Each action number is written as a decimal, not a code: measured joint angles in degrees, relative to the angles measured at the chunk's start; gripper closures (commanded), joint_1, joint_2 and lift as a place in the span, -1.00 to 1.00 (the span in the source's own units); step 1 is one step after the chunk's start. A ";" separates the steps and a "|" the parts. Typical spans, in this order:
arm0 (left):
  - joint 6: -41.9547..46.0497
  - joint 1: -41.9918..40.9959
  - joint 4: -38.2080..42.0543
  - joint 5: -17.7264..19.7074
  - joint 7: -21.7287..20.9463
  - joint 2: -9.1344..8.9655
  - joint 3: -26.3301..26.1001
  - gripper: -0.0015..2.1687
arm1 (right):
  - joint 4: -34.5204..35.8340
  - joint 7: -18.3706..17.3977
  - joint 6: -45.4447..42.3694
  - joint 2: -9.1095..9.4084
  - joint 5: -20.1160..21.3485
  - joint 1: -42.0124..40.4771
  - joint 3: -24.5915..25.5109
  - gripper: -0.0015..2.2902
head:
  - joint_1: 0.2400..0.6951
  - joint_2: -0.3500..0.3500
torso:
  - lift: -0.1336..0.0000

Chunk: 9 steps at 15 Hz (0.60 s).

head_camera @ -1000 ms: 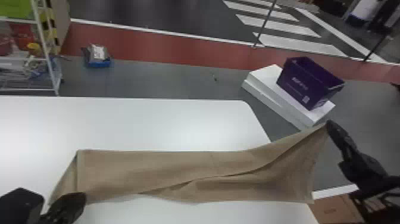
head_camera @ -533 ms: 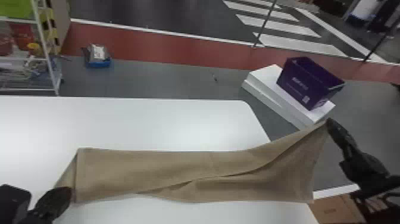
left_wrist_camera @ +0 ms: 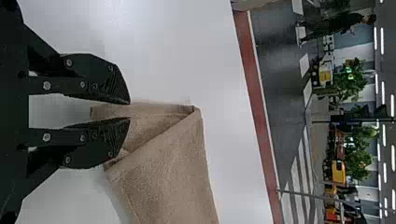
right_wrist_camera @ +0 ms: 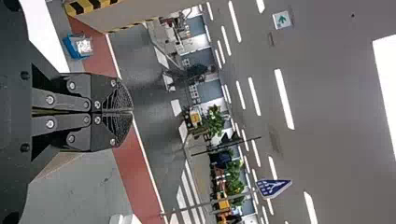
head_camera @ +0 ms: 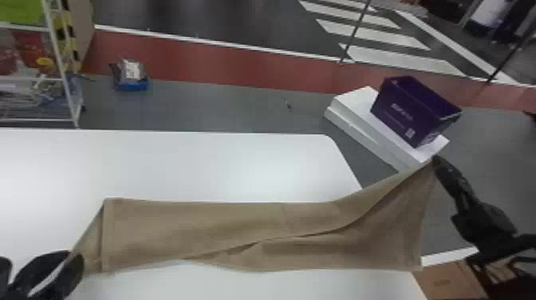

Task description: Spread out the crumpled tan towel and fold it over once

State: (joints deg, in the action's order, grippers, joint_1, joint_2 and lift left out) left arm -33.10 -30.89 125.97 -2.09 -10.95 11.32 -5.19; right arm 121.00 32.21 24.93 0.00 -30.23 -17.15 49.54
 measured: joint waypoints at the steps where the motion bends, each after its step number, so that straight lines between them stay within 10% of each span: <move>1: 0.28 -0.52 0.65 0.43 -0.43 0.10 -0.59 -0.73 | -0.05 -0.04 0.00 0.00 0.19 0.06 -0.09 0.55 | 1.00 -1.00 | -0.85; 9: 0.96 2.75 -2.38 0.04 -0.84 -0.14 -7.12 -0.50 | -0.35 0.05 -0.38 0.00 0.70 -0.16 -0.08 0.55 | 1.00 -1.00 | -0.85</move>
State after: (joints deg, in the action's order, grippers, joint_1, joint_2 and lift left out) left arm -32.14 -28.14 123.58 -2.05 -11.79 11.17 -12.31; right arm 120.65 32.26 24.54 0.00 -29.53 -17.30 49.47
